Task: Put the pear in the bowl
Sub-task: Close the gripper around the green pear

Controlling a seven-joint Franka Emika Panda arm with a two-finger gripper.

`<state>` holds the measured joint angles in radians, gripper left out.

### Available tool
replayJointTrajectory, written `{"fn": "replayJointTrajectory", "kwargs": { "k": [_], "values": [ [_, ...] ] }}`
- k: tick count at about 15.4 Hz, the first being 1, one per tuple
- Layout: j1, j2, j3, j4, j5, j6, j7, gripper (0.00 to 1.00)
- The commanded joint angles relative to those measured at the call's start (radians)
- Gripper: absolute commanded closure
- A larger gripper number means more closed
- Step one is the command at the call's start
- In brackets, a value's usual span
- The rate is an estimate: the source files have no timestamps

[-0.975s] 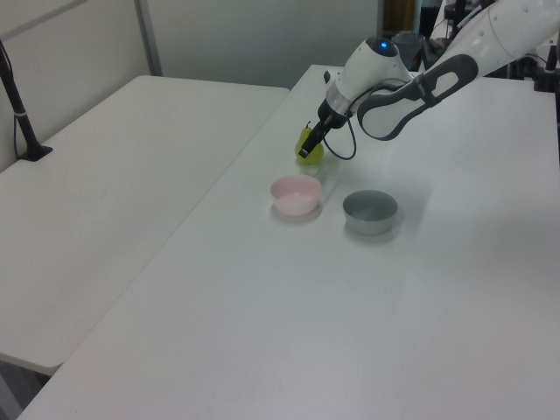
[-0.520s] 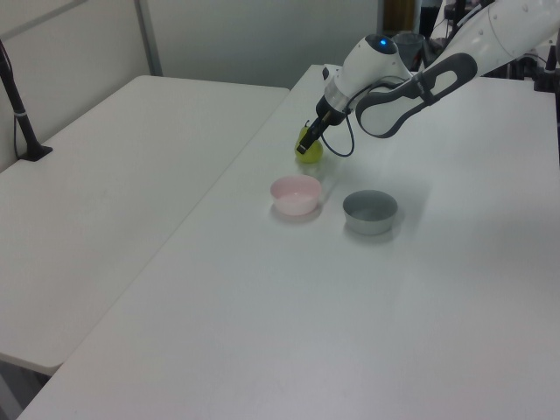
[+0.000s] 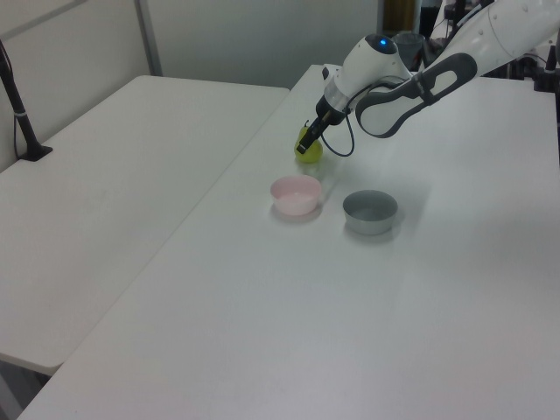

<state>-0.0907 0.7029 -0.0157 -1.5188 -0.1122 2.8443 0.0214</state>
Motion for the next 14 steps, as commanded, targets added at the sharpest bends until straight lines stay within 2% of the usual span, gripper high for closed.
{"fn": "replayJointTrajectory", "kwargs": {
  "k": [1,14],
  "values": [
    [0.003,-0.059,-0.006,-0.004,-0.008,-0.003,-0.012,0.55],
    [0.009,-0.218,-0.003,0.005,0.006,-0.269,0.006,0.55]
  ]
}}
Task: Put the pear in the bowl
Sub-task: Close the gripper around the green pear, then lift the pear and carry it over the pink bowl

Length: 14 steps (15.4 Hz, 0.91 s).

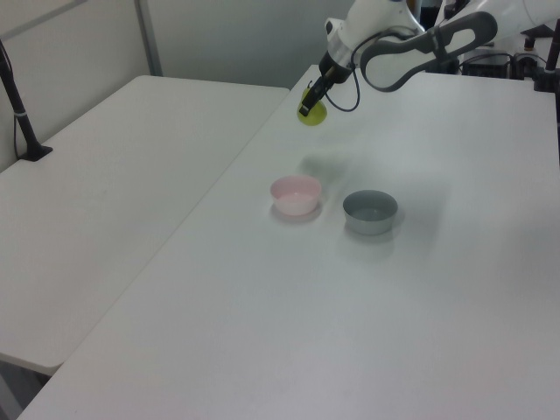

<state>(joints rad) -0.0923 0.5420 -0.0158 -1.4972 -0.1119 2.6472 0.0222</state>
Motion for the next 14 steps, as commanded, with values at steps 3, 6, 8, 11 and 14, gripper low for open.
{"fn": "replayJointTrajectory", "kwargs": {
  "k": [3,6,8,11,14],
  "values": [
    [0.016,-0.091,0.01,-0.017,0.008,-0.147,0.007,0.55],
    [0.039,-0.12,0.02,-0.017,0.017,-0.219,0.01,0.55],
    [0.068,-0.131,0.02,-0.021,0.018,-0.23,0.036,0.55],
    [0.131,-0.139,0.02,-0.023,0.018,-0.297,0.05,0.54],
    [0.19,-0.137,0.02,-0.025,0.018,-0.312,0.091,0.54]
  ]
}}
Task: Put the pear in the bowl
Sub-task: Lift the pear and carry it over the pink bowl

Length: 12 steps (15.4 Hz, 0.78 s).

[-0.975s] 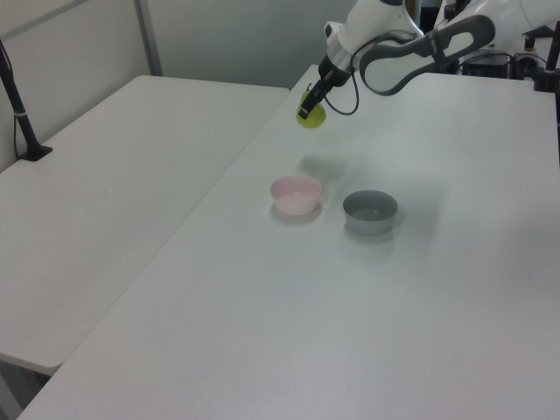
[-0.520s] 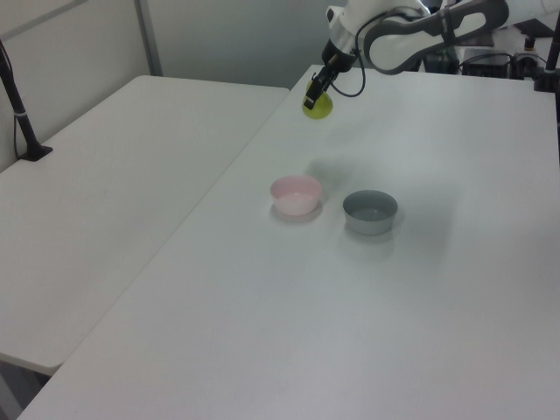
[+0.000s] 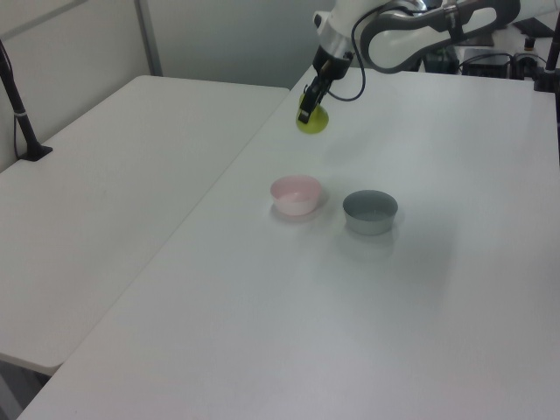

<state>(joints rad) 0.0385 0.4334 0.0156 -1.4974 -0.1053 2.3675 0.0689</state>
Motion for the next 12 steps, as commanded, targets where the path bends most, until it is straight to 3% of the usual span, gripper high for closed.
{"fn": "replayJointTrajectory", "kwargs": {
  "k": [1,8,12],
  "values": [
    [0.078,-0.025,-0.011,-0.026,0.012,-0.033,0.06,0.54],
    [0.11,0.025,-0.011,-0.032,-0.001,-0.008,0.075,0.53],
    [0.11,0.022,-0.011,-0.13,-0.004,0.168,0.068,0.53]
  ]
}}
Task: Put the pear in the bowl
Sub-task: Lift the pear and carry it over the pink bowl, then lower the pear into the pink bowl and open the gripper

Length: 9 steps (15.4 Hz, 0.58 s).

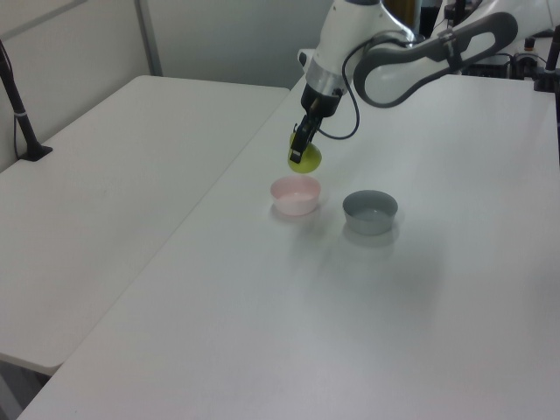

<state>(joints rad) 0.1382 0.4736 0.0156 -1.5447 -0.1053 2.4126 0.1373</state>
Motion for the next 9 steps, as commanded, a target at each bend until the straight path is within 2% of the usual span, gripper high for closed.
{"fn": "replayJointTrajectory", "kwargs": {
  "k": [1,6,9],
  "values": [
    [0.009,-0.017,-0.011,-0.089,-0.004,0.135,0.001,0.53],
    [0.008,0.005,-0.011,-0.089,-0.005,0.186,-0.002,0.53],
    [0.008,0.019,-0.013,-0.091,-0.031,0.198,-0.001,0.53]
  ]
}}
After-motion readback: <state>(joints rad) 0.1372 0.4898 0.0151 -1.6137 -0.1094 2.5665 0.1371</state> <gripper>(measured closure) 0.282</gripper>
